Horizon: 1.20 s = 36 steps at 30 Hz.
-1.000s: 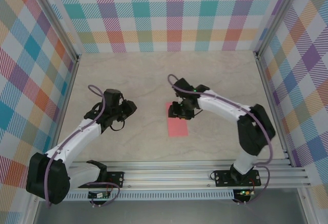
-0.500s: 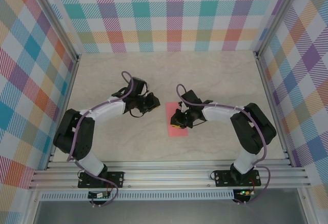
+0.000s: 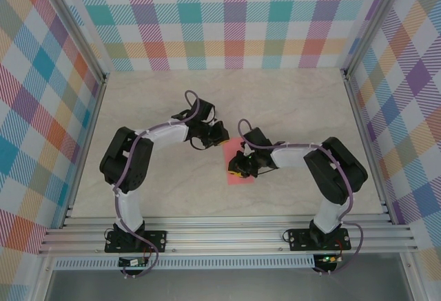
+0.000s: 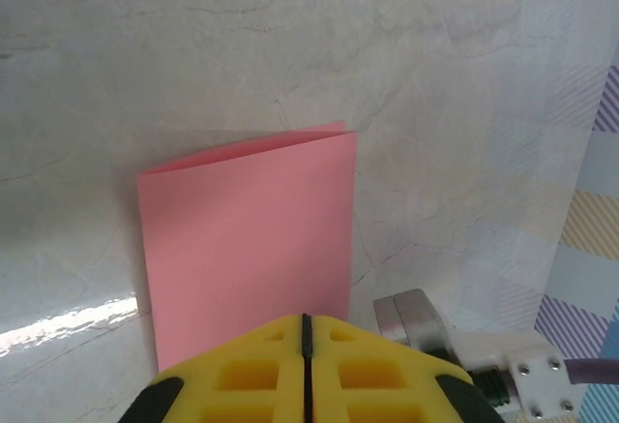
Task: Fold a paper plane with a square sheet of paper (pick it up from the middle)
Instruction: Third fold the triangle at the center of the table.
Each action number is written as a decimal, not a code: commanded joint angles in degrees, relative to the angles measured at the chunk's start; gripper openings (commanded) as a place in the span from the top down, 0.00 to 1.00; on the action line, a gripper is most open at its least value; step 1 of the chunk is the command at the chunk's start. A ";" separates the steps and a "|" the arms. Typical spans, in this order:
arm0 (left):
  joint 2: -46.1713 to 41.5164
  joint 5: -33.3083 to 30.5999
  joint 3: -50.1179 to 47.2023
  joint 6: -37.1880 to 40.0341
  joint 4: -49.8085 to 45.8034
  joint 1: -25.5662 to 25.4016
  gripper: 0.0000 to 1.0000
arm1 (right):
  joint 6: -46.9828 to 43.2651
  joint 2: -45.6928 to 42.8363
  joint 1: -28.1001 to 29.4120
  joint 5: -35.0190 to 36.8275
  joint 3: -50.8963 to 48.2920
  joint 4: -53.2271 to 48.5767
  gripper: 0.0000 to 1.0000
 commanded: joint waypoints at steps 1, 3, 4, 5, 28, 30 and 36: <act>2.81 1.29 2.80 1.30 -1.75 -1.10 0.94 | -1.60 -9.23 0.30 6.46 -1.46 -3.61 0.77; 3.87 0.93 3.36 1.42 -1.90 -1.10 0.94 | -1.52 -12.86 0.21 10.68 -2.55 -6.56 0.75; 4.44 0.84 3.73 1.61 -2.16 -1.10 0.94 | -1.32 -14.48 0.12 13.37 -3.34 -8.04 0.74; 5.00 0.84 4.11 1.78 -2.27 -1.07 0.94 | -1.48 -16.01 0.04 15.18 -4.39 -8.25 0.72; 10.26 0.05 5.19 4.28 -2.94 -0.93 0.96 | 3.64 -14.93 -0.76 14.55 -6.74 -16.11 0.58; 10.42 -0.20 5.11 4.60 -2.93 -0.92 0.95 | 3.96 -14.76 -0.74 14.32 -7.33 -16.14 0.58; 11.47 -0.61 5.02 5.33 -5.17 -0.92 0.95 | 3.43 -12.83 -0.67 10.93 -7.84 -13.96 0.57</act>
